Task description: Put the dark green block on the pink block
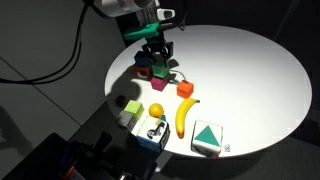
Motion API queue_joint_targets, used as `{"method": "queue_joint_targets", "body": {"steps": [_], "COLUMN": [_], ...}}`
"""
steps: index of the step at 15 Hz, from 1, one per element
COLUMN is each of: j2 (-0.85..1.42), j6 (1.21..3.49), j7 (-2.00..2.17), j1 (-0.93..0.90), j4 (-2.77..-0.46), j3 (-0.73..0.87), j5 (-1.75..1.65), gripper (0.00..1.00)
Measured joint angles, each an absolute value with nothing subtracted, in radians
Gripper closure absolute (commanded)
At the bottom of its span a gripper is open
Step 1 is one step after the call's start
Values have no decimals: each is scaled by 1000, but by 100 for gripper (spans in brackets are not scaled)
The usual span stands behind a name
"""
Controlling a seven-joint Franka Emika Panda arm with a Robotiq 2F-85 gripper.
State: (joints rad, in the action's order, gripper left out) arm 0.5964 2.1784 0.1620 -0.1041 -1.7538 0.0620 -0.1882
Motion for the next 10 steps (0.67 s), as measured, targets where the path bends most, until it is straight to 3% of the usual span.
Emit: {"method": "queue_joint_targets", "body": {"steps": [10], "j2": [565], "j6": [2185], "j7": [162], "j1": [-106], "j4": [-1814], "j3": [62], "j5": [-189], "gripper": [69]}}
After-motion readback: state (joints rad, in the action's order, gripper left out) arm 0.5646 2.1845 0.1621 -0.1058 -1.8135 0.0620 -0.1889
